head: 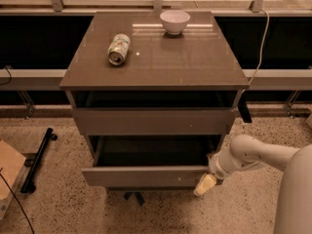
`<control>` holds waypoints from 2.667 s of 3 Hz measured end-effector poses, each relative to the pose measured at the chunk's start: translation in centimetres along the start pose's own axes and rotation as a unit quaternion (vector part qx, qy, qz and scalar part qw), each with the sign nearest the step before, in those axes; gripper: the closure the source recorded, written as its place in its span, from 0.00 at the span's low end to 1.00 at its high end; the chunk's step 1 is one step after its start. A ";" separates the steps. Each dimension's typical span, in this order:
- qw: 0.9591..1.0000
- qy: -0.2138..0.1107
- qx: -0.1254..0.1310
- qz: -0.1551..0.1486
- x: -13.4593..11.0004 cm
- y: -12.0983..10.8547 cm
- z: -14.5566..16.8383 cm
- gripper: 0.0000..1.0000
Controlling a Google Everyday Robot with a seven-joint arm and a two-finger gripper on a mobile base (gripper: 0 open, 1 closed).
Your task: Open middle drawer
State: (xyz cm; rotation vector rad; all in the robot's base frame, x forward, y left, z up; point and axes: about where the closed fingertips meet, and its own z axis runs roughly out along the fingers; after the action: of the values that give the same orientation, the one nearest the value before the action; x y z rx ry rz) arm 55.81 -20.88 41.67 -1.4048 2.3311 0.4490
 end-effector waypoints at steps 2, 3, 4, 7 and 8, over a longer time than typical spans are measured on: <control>0.998 -0.022 -0.032 0.042 2.0 3.6 -0.7 0.00; 0.998 -0.022 -0.032 0.042 1.9 3.6 -0.8 0.00; 0.998 -0.022 -0.032 0.042 1.9 3.6 -0.8 0.14; 0.998 -0.022 -0.032 0.042 1.7 3.5 -1.1 0.93; 0.998 -0.022 -0.032 0.042 1.6 3.5 -1.1 1.00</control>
Offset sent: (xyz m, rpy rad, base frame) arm -0.0363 -0.0016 -0.0056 0.0656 0.0553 -0.0376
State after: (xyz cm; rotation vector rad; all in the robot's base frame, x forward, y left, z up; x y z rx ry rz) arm 51.79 -21.07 42.14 -1.3163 2.3656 0.5781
